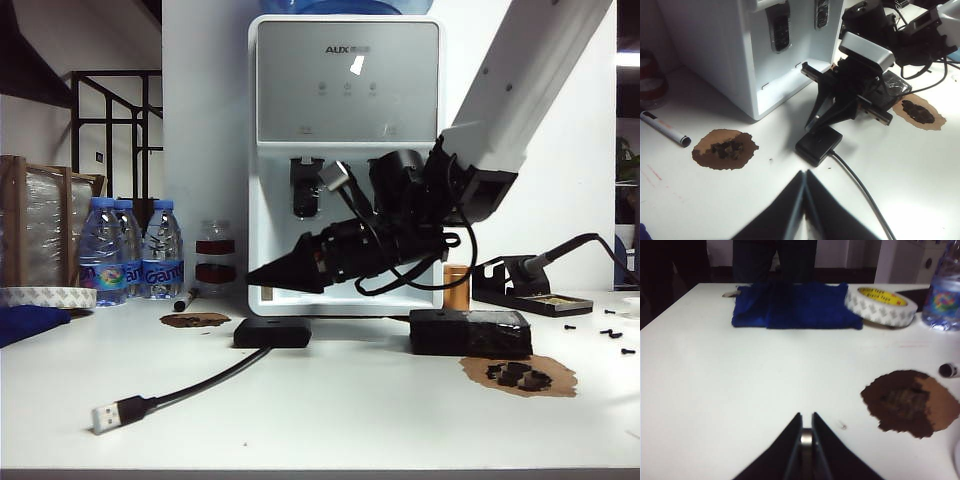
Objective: Take the USB flash drive out of the black sponge and insert it into the slot on top of the black USB adpator box.
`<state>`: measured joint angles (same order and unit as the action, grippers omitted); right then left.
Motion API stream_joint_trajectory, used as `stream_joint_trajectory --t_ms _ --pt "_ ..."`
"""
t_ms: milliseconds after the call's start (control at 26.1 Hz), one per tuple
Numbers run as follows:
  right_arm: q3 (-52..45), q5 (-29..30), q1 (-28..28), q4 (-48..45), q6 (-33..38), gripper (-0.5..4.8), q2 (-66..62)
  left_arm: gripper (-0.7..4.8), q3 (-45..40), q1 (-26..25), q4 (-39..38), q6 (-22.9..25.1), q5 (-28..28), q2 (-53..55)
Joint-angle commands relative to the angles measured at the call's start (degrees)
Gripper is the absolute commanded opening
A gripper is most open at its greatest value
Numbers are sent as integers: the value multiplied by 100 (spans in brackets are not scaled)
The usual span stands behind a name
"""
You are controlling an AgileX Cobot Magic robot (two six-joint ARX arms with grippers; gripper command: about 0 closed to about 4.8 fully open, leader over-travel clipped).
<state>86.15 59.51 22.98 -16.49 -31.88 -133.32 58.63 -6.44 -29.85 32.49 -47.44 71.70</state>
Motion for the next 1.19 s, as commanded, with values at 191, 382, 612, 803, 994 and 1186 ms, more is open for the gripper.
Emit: stream_joint_trajectory --t_ms 191,382,612,803,994,1186 --pt "70 15 -59 542 55 -4 -94 -4 24 -9 15 166 -57 -28" --pt "70 44 -164 549 11 -4 -94 -4 24 -11 13 166 -57 -28" --pt "85 164 -162 505 -31 -4 -195 -4 22 -11 13 168 -59 -28" --pt "90 393 -94 498 -28 -4 -295 -4 -15 -11 26 168 -164 -28" --pt "304 461 -92 455 -7 -4 -367 -4 -17 -11 48 168 -166 -28" --pt "413 350 -94 581 20 -4 -522 -4 -39 -9 66 168 -166 -28"
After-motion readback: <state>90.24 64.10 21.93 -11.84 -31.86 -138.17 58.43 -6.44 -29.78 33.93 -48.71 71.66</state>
